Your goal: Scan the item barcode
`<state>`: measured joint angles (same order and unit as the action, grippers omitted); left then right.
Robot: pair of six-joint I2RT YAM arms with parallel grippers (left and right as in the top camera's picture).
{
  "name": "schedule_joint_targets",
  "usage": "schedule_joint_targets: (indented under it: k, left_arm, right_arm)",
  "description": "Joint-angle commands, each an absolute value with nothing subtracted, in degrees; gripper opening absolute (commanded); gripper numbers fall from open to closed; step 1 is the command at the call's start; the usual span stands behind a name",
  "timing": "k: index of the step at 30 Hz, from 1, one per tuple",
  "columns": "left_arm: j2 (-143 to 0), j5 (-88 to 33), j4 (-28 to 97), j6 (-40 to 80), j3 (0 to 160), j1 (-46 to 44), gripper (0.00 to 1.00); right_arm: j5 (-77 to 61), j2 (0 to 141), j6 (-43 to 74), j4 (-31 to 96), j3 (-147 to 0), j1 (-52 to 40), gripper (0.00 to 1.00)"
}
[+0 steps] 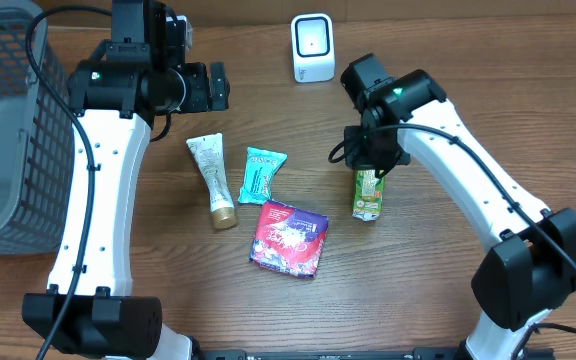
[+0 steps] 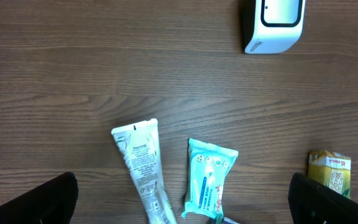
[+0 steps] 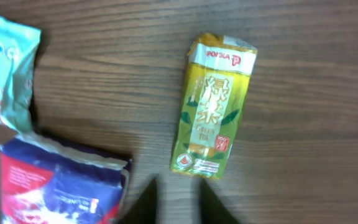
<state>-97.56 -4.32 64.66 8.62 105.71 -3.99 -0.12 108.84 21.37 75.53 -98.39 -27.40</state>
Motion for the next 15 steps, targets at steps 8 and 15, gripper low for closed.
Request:
schedule_joint_targets:
  k: [8,15]
  left_arm:
    - [-97.9,-4.9,64.5,7.5,105.9,-3.4,1.00]
    - [-97.9,-4.9,64.5,7.5,105.9,-3.4,1.00]
  right_arm:
    - [15.4,118.1,22.8,73.3,-97.8,-36.2,0.75]
    - [22.9,125.0,25.5,72.8,-97.8,-38.6,0.56]
